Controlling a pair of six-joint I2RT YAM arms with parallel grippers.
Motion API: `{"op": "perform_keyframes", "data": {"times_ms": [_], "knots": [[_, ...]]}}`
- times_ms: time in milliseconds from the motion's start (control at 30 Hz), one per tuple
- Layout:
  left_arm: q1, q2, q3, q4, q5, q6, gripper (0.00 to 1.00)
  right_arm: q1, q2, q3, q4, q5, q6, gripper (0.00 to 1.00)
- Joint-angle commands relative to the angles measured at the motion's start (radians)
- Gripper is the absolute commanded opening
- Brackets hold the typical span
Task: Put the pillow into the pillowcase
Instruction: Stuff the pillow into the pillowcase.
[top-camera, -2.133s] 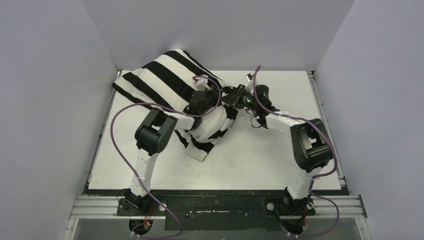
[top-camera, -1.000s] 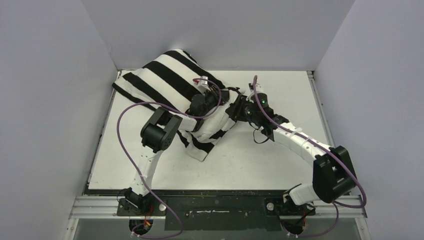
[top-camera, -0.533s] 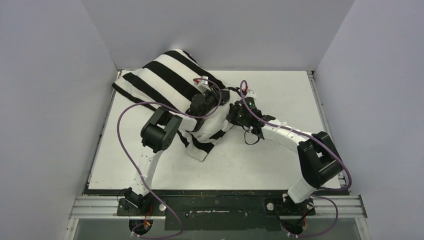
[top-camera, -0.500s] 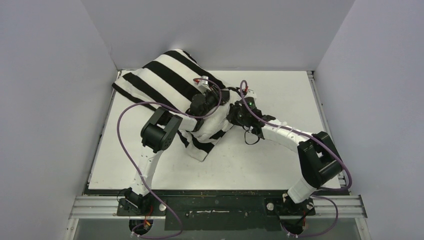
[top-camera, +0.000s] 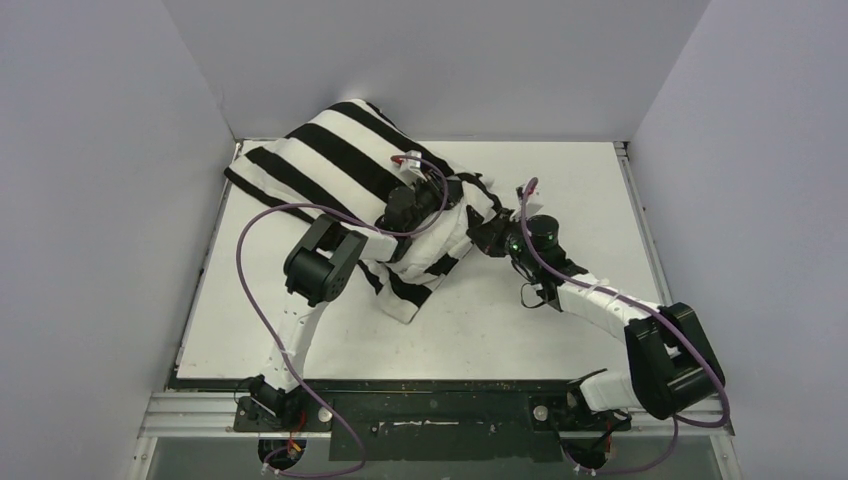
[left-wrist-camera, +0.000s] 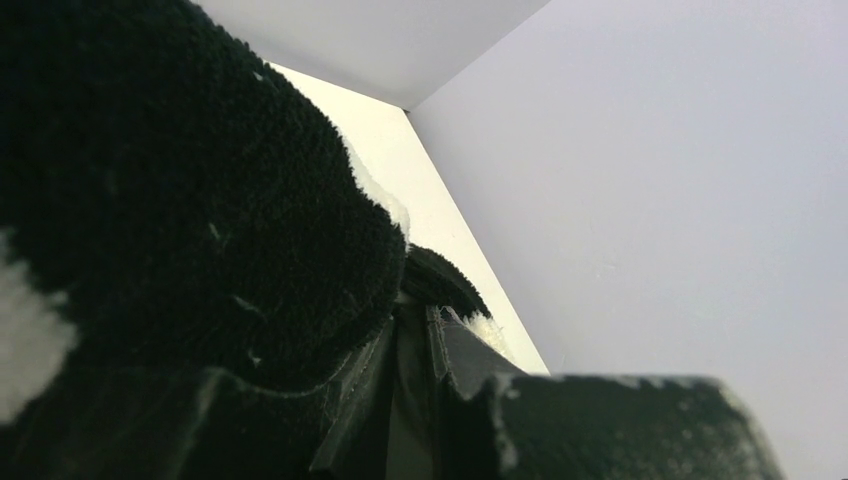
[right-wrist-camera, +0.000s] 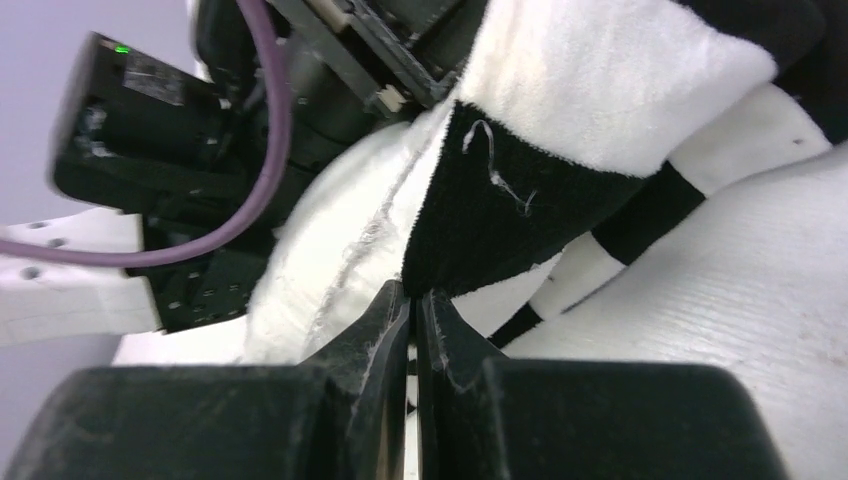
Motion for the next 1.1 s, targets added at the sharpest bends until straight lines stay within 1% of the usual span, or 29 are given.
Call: {"op": "perform_keyframes", "data": {"times_ms": [0, 100, 167, 233, 300, 333, 400, 467, 500, 533, 567, 600, 633, 667, 700, 733, 767, 833, 900, 933, 1033, 1067], "knots": [[0.035, 0.149, -0.045, -0.273, -0.09, 0.009, 0.16, -0.041, -0.082, -0.01, 0.51, -0.38, 0.124, 0.0], [0.035, 0.152, -0.045, -0.269, -0.091, -0.002, 0.16, -0.044, -0.029, -0.023, 0.734, -0.486, 0.258, 0.0], [0.035, 0.155, -0.045, -0.268, -0.094, -0.007, 0.16, -0.047, 0.012, -0.002, 0.879, -0.548, 0.321, 0.0], [0.033, 0.155, -0.048, -0.268, -0.101, -0.011, 0.16, -0.051, 0.051, 0.034, 0.997, -0.595, 0.387, 0.0], [0.031, 0.155, -0.047, -0.266, -0.108, -0.017, 0.16, -0.052, 0.11, 0.099, 1.067, -0.657, 0.46, 0.0], [0.029, 0.157, -0.048, -0.261, -0.112, -0.019, 0.16, -0.049, 0.146, 0.128, 1.142, -0.689, 0.513, 0.0], [0.024, 0.148, -0.053, -0.244, -0.117, -0.025, 0.16, -0.061, 0.208, 0.141, 1.289, -0.664, 0.656, 0.0], [0.021, 0.101, -0.082, -0.203, -0.102, -0.042, 0.16, -0.092, 0.256, 0.132, 1.355, -0.609, 0.766, 0.0], [0.016, 0.063, -0.097, -0.189, -0.097, -0.043, 0.17, -0.105, 0.253, 0.102, 1.355, -0.577, 0.771, 0.0], [0.014, 0.024, -0.1, -0.198, -0.078, -0.037, 0.18, -0.117, 0.223, 0.064, 1.31, -0.534, 0.736, 0.0], [0.015, -0.021, -0.097, -0.212, -0.047, -0.029, 0.21, -0.124, 0.167, 0.025, 1.229, -0.503, 0.673, 0.0], [0.022, -0.063, -0.1, -0.227, -0.002, -0.039, 0.26, -0.127, 0.119, 0.005, 1.117, -0.476, 0.596, 0.0], [0.032, -0.111, -0.113, -0.233, 0.027, -0.059, 0.3, -0.128, 0.07, 0.005, 0.903, -0.443, 0.485, 0.0], [0.042, -0.156, -0.121, -0.243, 0.055, -0.066, 0.35, -0.127, 0.036, 0.015, 0.78, -0.41, 0.422, 0.0], [0.049, -0.212, -0.128, -0.263, 0.082, -0.062, 0.41, -0.128, 0.014, 0.018, 0.717, -0.382, 0.385, 0.0], [0.053, -0.26, -0.132, -0.306, 0.1, -0.051, 0.46, -0.132, 0.008, 0.019, 0.701, -0.364, 0.376, 0.0], [0.055, -0.302, -0.14, -0.347, 0.11, -0.038, 0.48, -0.136, 0.008, 0.021, 0.696, -0.343, 0.374, 0.0], [0.057, -0.381, -0.178, -0.376, 0.124, 0.002, 0.5, -0.148, 0.031, 0.04, 0.635, -0.319, 0.393, 0.0], [0.07, -0.432, -0.224, -0.374, 0.117, 0.035, 0.54, -0.149, 0.099, 0.058, 0.669, -0.328, 0.409, 0.0], [0.086, -0.441, -0.231, -0.382, 0.137, 0.024, 0.54, -0.149, 0.135, 0.067, 0.711, -0.33, 0.43, 0.0], [0.134, -0.429, -0.187, -0.381, 0.313, -0.028, 0.52, -0.148, 0.254, 0.133, 0.826, -0.366, 0.544, 0.0], [0.142, -0.437, -0.18, -0.389, 0.343, -0.021, 0.52, -0.149, 0.28, 0.152, 0.832, -0.371, 0.558, 0.0]]}}
